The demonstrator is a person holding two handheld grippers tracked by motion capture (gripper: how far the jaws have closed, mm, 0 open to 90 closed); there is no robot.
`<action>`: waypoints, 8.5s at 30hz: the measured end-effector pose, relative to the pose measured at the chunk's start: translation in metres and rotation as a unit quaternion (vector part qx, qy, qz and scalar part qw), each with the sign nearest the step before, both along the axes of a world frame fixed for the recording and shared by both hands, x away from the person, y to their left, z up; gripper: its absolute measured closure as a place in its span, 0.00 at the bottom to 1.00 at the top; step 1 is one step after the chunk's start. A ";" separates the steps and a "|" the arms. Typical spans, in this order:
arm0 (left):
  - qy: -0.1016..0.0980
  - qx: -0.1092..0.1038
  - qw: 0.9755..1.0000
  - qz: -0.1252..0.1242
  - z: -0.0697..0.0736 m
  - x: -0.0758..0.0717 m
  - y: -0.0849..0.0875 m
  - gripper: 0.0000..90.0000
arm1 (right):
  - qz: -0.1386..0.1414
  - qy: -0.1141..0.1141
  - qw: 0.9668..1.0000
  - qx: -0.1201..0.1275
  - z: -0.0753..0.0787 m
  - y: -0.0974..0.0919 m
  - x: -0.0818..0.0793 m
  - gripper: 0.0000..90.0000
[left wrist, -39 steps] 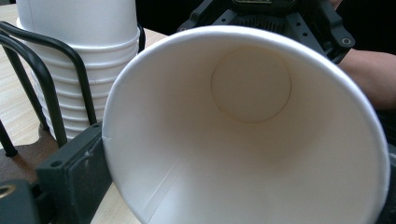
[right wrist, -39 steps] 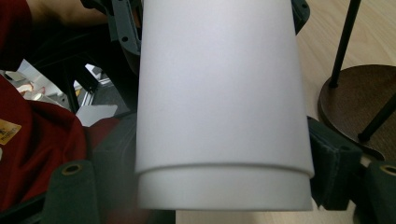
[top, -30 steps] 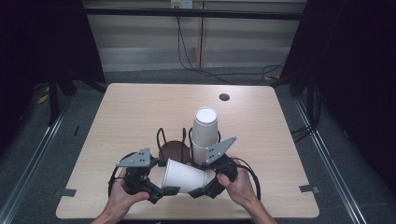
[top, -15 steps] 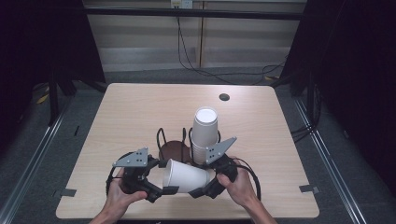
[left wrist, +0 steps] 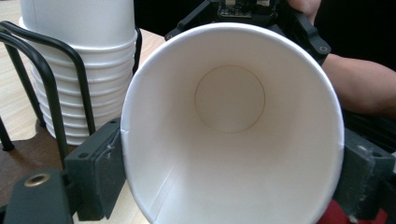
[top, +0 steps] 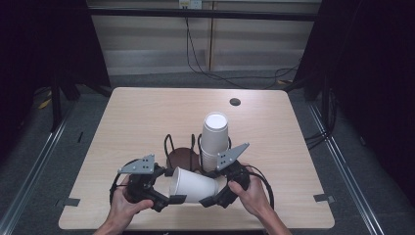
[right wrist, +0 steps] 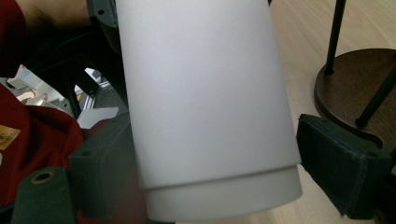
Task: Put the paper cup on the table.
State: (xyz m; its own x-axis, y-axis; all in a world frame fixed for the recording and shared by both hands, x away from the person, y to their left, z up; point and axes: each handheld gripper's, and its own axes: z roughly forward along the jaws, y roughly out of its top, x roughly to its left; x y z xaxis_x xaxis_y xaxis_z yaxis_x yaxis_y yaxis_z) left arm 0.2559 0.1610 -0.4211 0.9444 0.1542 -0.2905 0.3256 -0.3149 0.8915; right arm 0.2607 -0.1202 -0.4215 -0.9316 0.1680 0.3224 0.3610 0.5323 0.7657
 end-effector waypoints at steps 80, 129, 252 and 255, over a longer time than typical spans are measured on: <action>-0.002 0.217 0.963 0.160 0.037 0.038 0.111 0.13 | -0.132 -0.018 0.991 -0.015 -0.017 -0.052 -0.009 0.16; 0.019 0.458 0.878 0.141 0.052 0.143 0.051 0.12 | -0.133 -0.012 0.991 -0.022 -0.022 -0.054 -0.009 0.16; -0.049 0.145 0.974 0.167 -0.014 0.022 0.096 0.26 | -0.188 -0.046 0.981 -0.027 -0.023 -0.060 -0.015 0.16; -0.061 0.134 0.974 0.172 -0.012 0.013 0.092 0.26 | -0.194 -0.051 0.979 -0.024 -0.022 -0.061 -0.015 0.16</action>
State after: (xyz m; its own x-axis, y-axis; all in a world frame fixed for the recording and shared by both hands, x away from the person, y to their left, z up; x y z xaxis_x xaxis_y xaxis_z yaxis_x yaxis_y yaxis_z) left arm 0.2693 0.2529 -0.4333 0.8482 0.5229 -0.0843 0.3496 -0.4331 0.8308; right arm 0.2454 -0.1809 -0.4431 -0.8214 0.5291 0.2131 0.4660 0.4069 0.7856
